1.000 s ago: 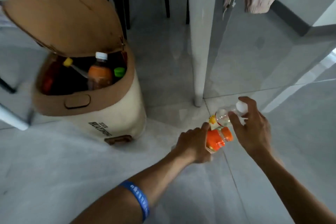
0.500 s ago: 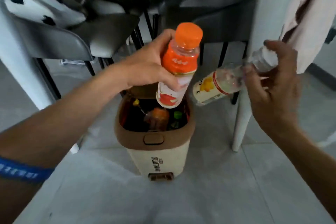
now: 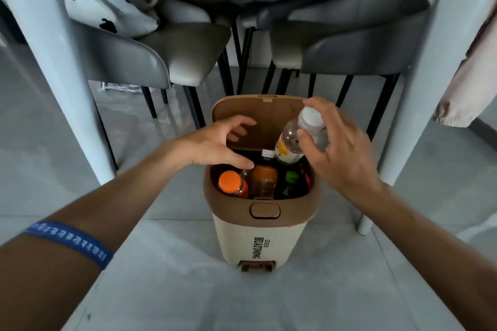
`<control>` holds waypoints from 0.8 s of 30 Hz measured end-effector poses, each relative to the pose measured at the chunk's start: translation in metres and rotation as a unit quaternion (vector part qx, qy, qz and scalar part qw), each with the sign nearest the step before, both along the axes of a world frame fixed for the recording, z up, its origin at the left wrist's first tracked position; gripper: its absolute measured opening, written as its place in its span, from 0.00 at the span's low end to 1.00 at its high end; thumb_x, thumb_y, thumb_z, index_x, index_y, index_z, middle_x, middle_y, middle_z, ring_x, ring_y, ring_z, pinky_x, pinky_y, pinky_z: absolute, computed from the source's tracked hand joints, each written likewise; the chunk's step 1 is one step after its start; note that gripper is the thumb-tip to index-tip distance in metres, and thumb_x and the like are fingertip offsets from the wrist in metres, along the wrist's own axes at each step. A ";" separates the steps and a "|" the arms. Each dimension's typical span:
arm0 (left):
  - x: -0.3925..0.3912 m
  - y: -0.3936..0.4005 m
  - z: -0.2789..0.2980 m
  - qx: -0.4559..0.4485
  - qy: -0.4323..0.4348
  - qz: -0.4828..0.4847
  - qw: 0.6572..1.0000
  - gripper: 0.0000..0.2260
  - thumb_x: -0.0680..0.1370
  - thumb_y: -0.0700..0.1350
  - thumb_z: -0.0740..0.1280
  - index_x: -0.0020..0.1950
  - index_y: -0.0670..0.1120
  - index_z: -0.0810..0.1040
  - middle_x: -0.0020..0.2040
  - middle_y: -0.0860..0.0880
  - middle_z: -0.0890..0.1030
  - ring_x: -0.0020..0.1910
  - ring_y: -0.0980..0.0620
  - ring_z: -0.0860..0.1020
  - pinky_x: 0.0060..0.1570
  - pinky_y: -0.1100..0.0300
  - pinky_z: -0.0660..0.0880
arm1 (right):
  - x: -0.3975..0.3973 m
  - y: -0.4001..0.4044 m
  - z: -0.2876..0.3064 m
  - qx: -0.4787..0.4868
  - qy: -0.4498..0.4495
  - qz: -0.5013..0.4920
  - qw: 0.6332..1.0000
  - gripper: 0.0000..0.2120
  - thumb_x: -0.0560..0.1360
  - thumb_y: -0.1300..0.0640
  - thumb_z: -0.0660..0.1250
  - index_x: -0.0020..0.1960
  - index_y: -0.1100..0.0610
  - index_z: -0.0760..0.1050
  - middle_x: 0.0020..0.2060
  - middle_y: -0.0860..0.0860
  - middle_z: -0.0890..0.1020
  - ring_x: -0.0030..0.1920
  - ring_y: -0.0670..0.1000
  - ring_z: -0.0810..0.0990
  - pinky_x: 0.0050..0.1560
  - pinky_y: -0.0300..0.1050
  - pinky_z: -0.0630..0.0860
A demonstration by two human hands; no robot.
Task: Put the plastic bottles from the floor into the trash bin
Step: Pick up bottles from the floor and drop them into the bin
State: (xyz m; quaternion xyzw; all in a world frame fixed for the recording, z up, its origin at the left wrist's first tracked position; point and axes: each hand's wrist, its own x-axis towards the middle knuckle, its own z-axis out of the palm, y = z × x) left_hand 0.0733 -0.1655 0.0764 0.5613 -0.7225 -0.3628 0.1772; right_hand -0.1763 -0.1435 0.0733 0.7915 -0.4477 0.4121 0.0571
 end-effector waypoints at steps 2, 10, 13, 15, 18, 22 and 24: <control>-0.007 -0.003 -0.008 -0.028 -0.049 -0.011 0.998 0.30 0.72 0.46 0.76 0.71 0.58 0.68 0.65 0.53 0.74 0.62 0.54 0.74 0.59 0.58 0.72 | 0.001 -0.001 0.004 0.002 -0.035 0.000 0.999 0.19 0.77 0.51 0.65 0.66 0.53 0.68 0.52 0.51 0.82 0.44 0.47 0.78 0.41 0.48 0.80; -0.032 -0.014 -0.033 -0.011 -0.170 0.000 0.985 0.18 0.78 0.44 0.65 0.68 0.54 0.74 0.67 0.49 0.76 0.63 0.48 0.75 0.62 0.51 0.73 | -0.007 -0.011 0.012 0.033 -0.106 -0.010 0.994 0.18 0.77 0.49 0.65 0.65 0.54 0.71 0.45 0.50 0.82 0.39 0.49 0.80 0.38 0.47 0.80; -0.058 -0.027 -0.035 0.001 -0.174 -0.008 0.985 0.26 0.78 0.50 0.65 0.76 0.53 0.65 0.73 0.48 0.70 0.69 0.45 0.70 0.66 0.50 0.70 | -0.020 -0.014 0.013 0.029 -0.149 -0.033 0.988 0.18 0.76 0.51 0.66 0.64 0.53 0.70 0.46 0.46 0.79 0.39 0.45 0.78 0.38 0.36 0.74; -0.077 -0.035 -0.038 0.033 -0.185 -0.013 0.982 0.31 0.77 0.52 0.66 0.78 0.53 0.59 0.76 0.47 0.67 0.72 0.44 0.68 0.67 0.49 0.69 | -0.030 -0.014 0.012 0.039 -0.163 -0.040 0.985 0.19 0.76 0.52 0.67 0.65 0.52 0.69 0.48 0.44 0.77 0.41 0.44 0.77 0.38 0.32 0.72; -0.083 -0.037 -0.039 0.004 -0.220 -0.013 0.975 0.24 0.76 0.51 0.67 0.71 0.47 0.71 0.68 0.46 0.75 0.64 0.44 0.74 0.58 0.52 0.74 | -0.036 -0.010 0.006 0.051 -0.153 -0.015 0.987 0.19 0.77 0.52 0.67 0.66 0.51 0.68 0.49 0.42 0.76 0.41 0.42 0.79 0.39 0.35 0.75; -0.065 -0.034 -0.025 0.062 -0.137 -0.012 0.989 0.13 0.78 0.52 0.67 0.49 0.42 0.83 0.49 0.43 0.84 0.49 0.46 0.81 0.45 0.54 0.75 | -0.040 -0.009 -0.008 0.054 -0.140 0.013 0.989 0.20 0.77 0.51 0.67 0.67 0.52 0.67 0.52 0.41 0.75 0.43 0.37 0.78 0.42 0.25 0.74; -0.055 -0.033 -0.019 0.135 -0.086 -0.013 0.987 0.10 0.79 0.50 0.67 0.49 0.45 0.83 0.50 0.44 0.85 0.50 0.47 0.83 0.49 0.54 0.79 | -0.037 -0.012 -0.011 0.058 -0.146 0.024 0.987 0.21 0.77 0.50 0.67 0.68 0.52 0.67 0.53 0.40 0.74 0.44 0.32 0.77 0.42 0.22 0.73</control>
